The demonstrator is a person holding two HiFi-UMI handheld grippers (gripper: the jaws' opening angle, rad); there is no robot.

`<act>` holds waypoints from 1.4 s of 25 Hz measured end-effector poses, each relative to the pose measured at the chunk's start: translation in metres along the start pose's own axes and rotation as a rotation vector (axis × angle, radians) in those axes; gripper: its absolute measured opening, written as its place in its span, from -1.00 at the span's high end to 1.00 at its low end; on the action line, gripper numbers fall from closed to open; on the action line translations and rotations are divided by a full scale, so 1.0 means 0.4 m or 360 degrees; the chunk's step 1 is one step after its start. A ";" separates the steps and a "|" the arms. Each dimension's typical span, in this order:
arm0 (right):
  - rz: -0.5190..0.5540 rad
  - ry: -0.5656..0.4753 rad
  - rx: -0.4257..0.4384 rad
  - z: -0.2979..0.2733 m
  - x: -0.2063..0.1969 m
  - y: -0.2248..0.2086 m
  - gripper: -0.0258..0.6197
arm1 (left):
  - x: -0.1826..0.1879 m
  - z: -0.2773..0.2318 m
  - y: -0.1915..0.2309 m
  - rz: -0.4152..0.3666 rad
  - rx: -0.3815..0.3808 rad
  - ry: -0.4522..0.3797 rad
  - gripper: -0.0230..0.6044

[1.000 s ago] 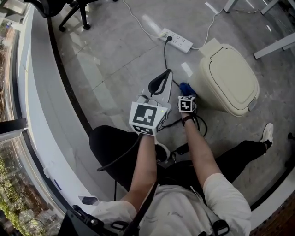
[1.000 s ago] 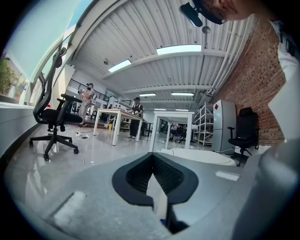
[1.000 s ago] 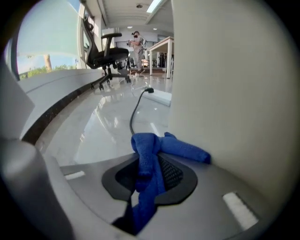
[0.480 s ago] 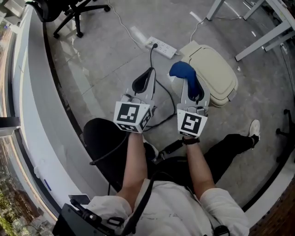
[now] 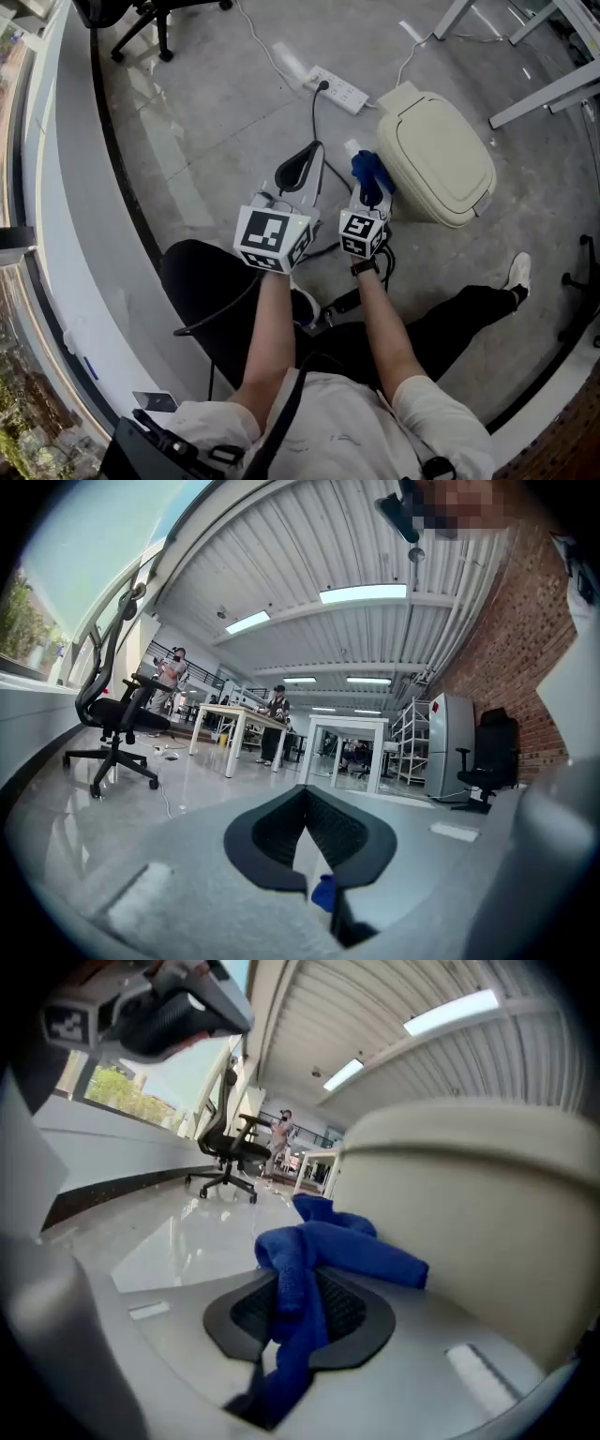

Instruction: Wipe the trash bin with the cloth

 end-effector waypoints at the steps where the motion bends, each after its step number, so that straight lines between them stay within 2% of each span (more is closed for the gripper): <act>1: 0.0012 0.0059 0.0020 -0.033 -0.056 0.008 0.70 | -0.003 -0.001 0.002 -0.0008 0.0002 0.0011 0.93; 4: 0.0119 0.0229 0.0107 -0.125 -0.194 0.052 0.70 | -0.015 -0.008 0.015 -0.0028 0.0001 0.0048 0.93; 10: -0.0085 0.0740 0.0314 -0.205 -0.416 0.092 0.70 | -0.047 0.001 0.014 -0.0045 0.0024 0.0117 0.93; 12: -0.0074 0.0773 0.0380 -0.208 -0.441 0.079 0.70 | -0.050 0.001 0.009 -0.0060 0.0026 0.0124 0.93; 14: -0.0057 0.0660 0.0450 -0.177 -0.405 0.078 0.70 | -0.056 0.005 0.006 -0.0041 0.0043 0.0120 0.93; 17: -0.0108 0.0312 0.0482 -0.079 -0.257 0.062 0.70 | -0.048 0.003 0.000 0.0005 0.0074 0.0074 0.93; 20: -0.0253 -0.0041 0.0344 0.047 -0.047 -0.022 0.70 | -0.020 0.009 -0.021 -0.0012 0.0057 0.0011 0.93; 24: -0.0233 -0.0535 0.0183 0.240 0.231 -0.118 0.70 | 0.003 0.036 -0.044 0.0011 0.0045 -0.0053 0.93; 26: -0.0228 -0.0719 0.0099 0.308 0.333 -0.162 0.70 | 0.009 0.039 -0.056 0.0001 0.0024 -0.0058 0.93; 28: -0.0197 -0.0796 -0.0001 0.337 0.387 -0.205 0.70 | 0.010 0.036 -0.065 -0.0005 0.0002 -0.0059 0.93; 30: -0.0148 -0.0797 -0.0083 0.333 0.398 -0.232 0.70 | 0.005 0.032 -0.073 -0.0001 -0.0013 -0.0057 0.93; 32: -0.0090 -0.0731 -0.0106 0.301 0.368 -0.232 0.70 | -0.003 0.026 -0.078 0.0004 -0.0023 -0.0049 0.93; 35: -0.0025 -0.0576 -0.0055 0.232 0.264 -0.193 0.70 | -0.016 0.017 -0.077 0.0012 -0.0039 -0.0036 0.93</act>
Point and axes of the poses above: the fingertips, and each gripper's own axes: z backward along the fingers, y to its left, x out of its top, the point moved 9 cm from there along z, backward along the fingers, and after that the axes turned 2 degrees about -x, right-handed, at the moved point
